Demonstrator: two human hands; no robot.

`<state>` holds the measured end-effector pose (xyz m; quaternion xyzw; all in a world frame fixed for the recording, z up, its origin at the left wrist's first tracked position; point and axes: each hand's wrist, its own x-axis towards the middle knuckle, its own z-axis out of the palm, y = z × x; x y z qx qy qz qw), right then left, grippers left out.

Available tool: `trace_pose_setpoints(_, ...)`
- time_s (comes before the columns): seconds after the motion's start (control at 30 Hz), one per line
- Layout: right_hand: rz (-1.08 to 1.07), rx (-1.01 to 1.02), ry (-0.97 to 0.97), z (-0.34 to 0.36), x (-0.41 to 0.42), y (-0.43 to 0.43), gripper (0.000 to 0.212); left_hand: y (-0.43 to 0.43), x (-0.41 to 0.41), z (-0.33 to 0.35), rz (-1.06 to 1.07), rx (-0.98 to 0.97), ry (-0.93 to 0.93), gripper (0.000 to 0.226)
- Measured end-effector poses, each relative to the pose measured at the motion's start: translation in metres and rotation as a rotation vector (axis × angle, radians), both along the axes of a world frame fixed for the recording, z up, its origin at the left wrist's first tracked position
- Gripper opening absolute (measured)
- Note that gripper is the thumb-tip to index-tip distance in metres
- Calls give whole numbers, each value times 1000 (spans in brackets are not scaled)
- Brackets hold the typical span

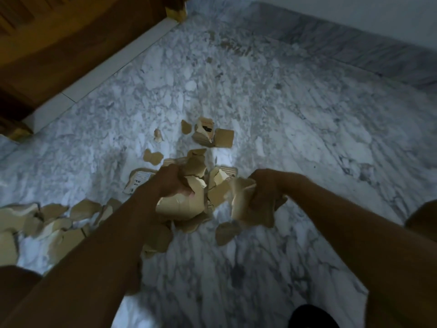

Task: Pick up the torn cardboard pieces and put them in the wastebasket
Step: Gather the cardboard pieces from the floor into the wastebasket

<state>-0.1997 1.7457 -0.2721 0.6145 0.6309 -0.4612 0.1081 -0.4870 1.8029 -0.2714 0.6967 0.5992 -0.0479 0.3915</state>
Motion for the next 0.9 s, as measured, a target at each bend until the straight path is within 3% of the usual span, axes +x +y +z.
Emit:
trace_pose_setpoints(0.13, 37, -33, 83, -37, -70, -32, 71, -10, -15, 0, 30, 6, 57, 47)
trace_pose_setpoints(0.27, 242, 165, 34, -57, -89, -48, 55, -21, -23, -6, 36, 42, 24, 50)
trace_pose_setpoints(0.33, 154, 191, 86, -57, -84, -51, 60, -26, -25, -8, 54, 50, 7, 58)
trace_pose_setpoints(0.47, 186, 110, -19, -55, -77, -46, 74, -30, -21, -12, 72, 49, -17, 68)
trace_pose_setpoints(0.6, 141, 19, -84, -40, -53, -38, 82, -23, -8, -10, 34, 13, -1, 61)
trace_pose_setpoints(0.7, 33, 44, -98, -22, -16, -25, 70, -20, 19, -5, -17, -25, 47, 61)
trace_pose_setpoints(0.83, 1, 225, -294, 3, 35, -3, 45, -21, 62, -18, -122, -43, 76, 58)
trace_pose_setpoints(0.9, -42, 321, -366, 3, 49, -3, 37, -25, 80, -30, -136, -18, 86, 76)
